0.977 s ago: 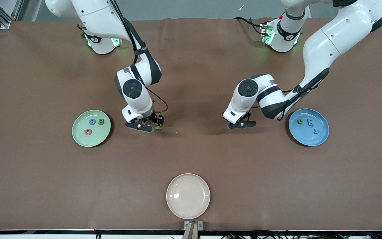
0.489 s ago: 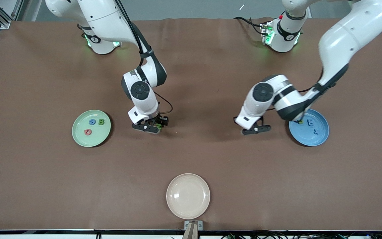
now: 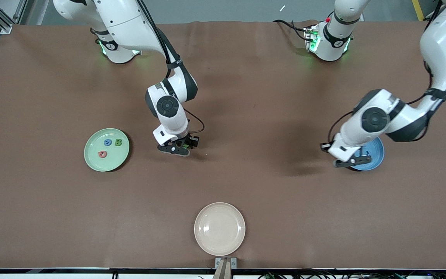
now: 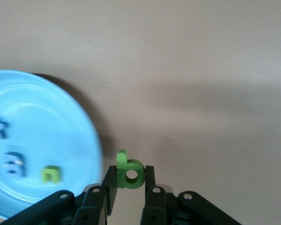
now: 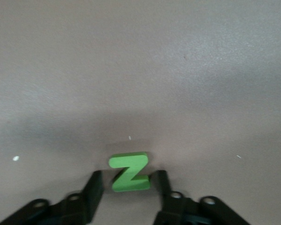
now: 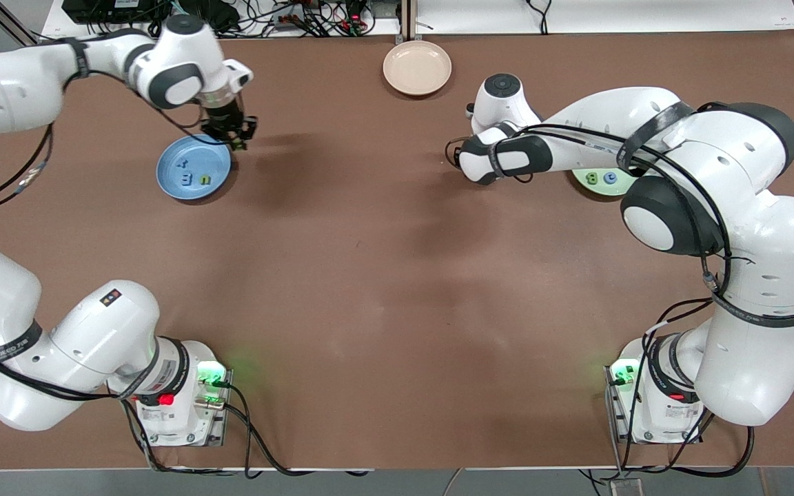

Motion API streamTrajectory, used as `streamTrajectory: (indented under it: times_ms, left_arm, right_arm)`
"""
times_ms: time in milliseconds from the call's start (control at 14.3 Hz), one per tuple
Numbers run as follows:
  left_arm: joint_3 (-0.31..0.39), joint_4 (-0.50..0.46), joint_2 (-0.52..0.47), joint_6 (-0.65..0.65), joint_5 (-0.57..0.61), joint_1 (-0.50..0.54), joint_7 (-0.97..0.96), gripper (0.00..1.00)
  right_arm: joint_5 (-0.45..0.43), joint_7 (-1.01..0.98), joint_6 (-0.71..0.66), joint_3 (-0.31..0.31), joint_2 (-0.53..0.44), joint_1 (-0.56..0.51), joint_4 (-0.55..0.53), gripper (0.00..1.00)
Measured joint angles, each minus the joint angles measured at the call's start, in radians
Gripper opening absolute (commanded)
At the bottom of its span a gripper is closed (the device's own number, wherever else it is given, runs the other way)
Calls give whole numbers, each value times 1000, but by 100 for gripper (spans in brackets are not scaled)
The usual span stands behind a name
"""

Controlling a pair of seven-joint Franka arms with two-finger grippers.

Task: Sort upper and lower case letters into plates
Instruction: 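Drop the b in the blue plate while the right gripper drops Z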

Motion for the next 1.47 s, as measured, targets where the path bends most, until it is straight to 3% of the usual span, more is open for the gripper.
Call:
streamTrajectory:
  times_ms: [419,698,1047,1187,1257,1326,1396,1466]
  left_arm:
    - [20,-5,0,5,32,138,186,8]
    - [106,-4,8,81,76,99,193,8]
    - [163,5,19,120,80,33,193,10]
    - [173,8,19,120,81,25,193,24]
    - [176,8,19,120,81,25,193,46]
    - [177,9,19,120,81,25,193,76]
    - [178,10,19,120,82,25,193,91]
    - [178,12,19,120,83,25,195,100]
  right_arm:
    - [16,1,-10,-11,0,-6,5,0]
    - [16,-99,-131,-25,-28,-75,36,0]
    - [16,-412,-361,-36,-169,-281,46,0]
    - [16,-539,-402,-38,-203,-358,35,0]
    - [16,-613,-407,-38,-211,-399,23,0]
    - [16,-677,-407,-39,-215,-435,9,1]
    - [16,-731,-404,-39,-215,-468,-6,1]
    - [16,-773,-394,-39,-215,-496,-23,1]
